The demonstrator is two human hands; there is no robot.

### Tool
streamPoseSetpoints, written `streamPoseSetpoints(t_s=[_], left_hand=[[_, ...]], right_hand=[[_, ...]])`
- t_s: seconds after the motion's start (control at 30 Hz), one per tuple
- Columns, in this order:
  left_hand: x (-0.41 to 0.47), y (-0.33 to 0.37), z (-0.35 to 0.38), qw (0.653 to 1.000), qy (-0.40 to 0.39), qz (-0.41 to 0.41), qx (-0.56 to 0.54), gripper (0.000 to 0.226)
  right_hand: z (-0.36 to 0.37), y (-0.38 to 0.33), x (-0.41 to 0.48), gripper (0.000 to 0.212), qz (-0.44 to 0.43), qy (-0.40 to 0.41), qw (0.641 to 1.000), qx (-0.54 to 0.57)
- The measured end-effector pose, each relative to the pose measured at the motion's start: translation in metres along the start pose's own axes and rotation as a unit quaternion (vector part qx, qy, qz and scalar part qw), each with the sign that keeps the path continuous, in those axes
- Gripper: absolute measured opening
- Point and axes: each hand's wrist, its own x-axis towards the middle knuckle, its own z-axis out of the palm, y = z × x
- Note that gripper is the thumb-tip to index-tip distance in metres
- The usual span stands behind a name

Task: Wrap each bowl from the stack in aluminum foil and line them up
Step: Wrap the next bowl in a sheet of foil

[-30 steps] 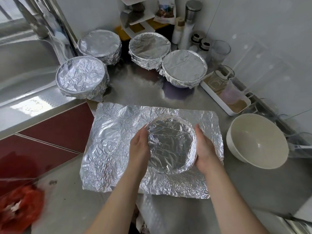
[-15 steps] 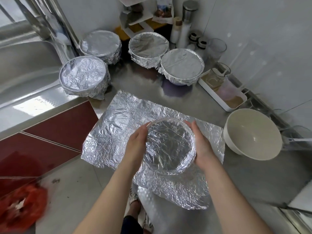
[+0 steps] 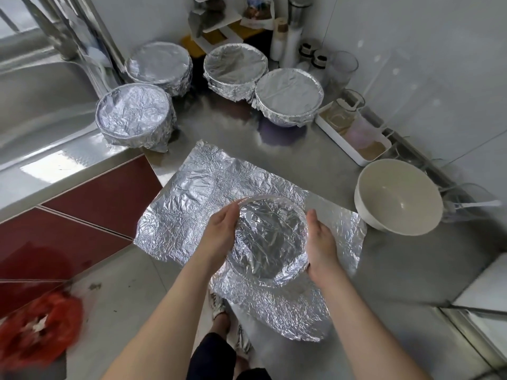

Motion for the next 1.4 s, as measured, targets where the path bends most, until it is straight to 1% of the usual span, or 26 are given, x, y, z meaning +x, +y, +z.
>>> streamPoseSetpoints(t_s=[0.1, 0.2, 0.23, 0.3, 0.4, 0.5, 0.6, 0.7, 0.8, 0.83, 0.9, 1.0, 1.03, 1.07, 1.13, 1.17, 1.27, 1.33, 1.4], left_hand=[[-0.009, -0.001, -0.003, 1.000, -0.002, 0.003, -0.003, 0.044], [-0.012, -0.006, -0.004, 1.000, -0.009, -0.002, -0.006, 0.045], [-0.012, -0.006, -0.003, 1.000, -0.013, -0.004, -0.004, 0.046], [-0.012, -0.006, 0.002, 0.999, -0.038, 0.003, 0.022, 0.048], [-0.013, -0.001, 0.011, 0.996, -0.068, 0.021, 0.055, 0.044], [-0.013, -0.001, 0.012, 0.998, -0.052, 0.032, 0.019, 0.036], [-0.019, -0.007, 0.012, 0.999, -0.021, 0.016, -0.022, 0.035], [-0.020, -0.016, 0.015, 0.998, 0.011, 0.008, -0.060, 0.029], [-0.016, -0.022, 0.016, 0.998, 0.008, 0.007, -0.055, 0.037], [-0.017, -0.017, 0.016, 0.999, 0.008, 0.010, -0.050, 0.037], [-0.016, -0.006, 0.017, 0.999, 0.014, 0.018, -0.038, 0.034], [-0.006, 0.005, 0.017, 0.999, 0.012, 0.037, -0.028, 0.032], [-0.003, 0.007, 0.016, 0.999, 0.013, 0.033, -0.027, 0.032], [-0.003, 0.009, 0.016, 0.999, 0.012, 0.030, -0.026, 0.032], [-0.005, 0.011, 0.016, 0.999, 0.009, 0.021, -0.024, 0.037], [-0.005, 0.009, 0.016, 0.999, 0.009, 0.020, -0.028, 0.041], [-0.006, 0.008, 0.014, 0.999, 0.012, 0.024, -0.018, 0.048], [-0.003, 0.005, 0.012, 1.000, 0.021, 0.015, -0.005, 0.050], [-0.001, 0.002, 0.007, 1.000, 0.010, 0.019, -0.007, 0.046]], right_hand=[[0.002, 0.005, -0.007, 0.050, 0.012, 0.001, 1.000, 0.021], [0.001, 0.007, -0.015, 0.039, 0.053, 0.005, 0.996, 0.065], [-0.001, 0.008, -0.015, 0.039, 0.062, -0.003, 0.996, 0.071], [-0.012, 0.010, -0.011, 0.043, 0.059, -0.017, 0.995, 0.073], [-0.019, -0.003, -0.013, 0.042, 0.012, -0.016, 0.999, 0.048], [-0.021, -0.008, -0.011, 0.047, -0.011, -0.032, 0.999, 0.015], [-0.021, -0.002, -0.008, 0.046, -0.016, -0.039, 0.999, -0.013], [-0.018, 0.000, -0.008, 0.053, -0.021, -0.025, 0.999, -0.033], [-0.014, 0.003, -0.008, 0.064, -0.023, -0.001, 1.000, -0.020], [-0.013, 0.002, -0.007, 0.065, -0.022, 0.000, 1.000, -0.018], [-0.014, 0.001, -0.002, 0.059, -0.031, 0.011, 0.999, -0.008], [-0.011, -0.010, 0.009, 0.037, -0.047, 0.020, 0.999, 0.007], [-0.009, -0.011, 0.012, 0.035, -0.045, 0.017, 0.999, 0.015], [-0.008, -0.011, 0.014, 0.040, -0.041, 0.014, 0.999, 0.017], [-0.005, -0.009, 0.014, 0.061, -0.043, 0.011, 0.999, 0.013], [-0.004, -0.006, 0.015, 0.067, -0.048, 0.010, 0.999, 0.010], [-0.002, -0.002, 0.016, 0.075, -0.052, 0.000, 0.999, -0.004], [-0.005, -0.002, 0.018, 0.063, -0.043, -0.004, 0.999, -0.001], [-0.008, -0.006, 0.016, 0.049, -0.044, -0.018, 0.999, 0.013]])
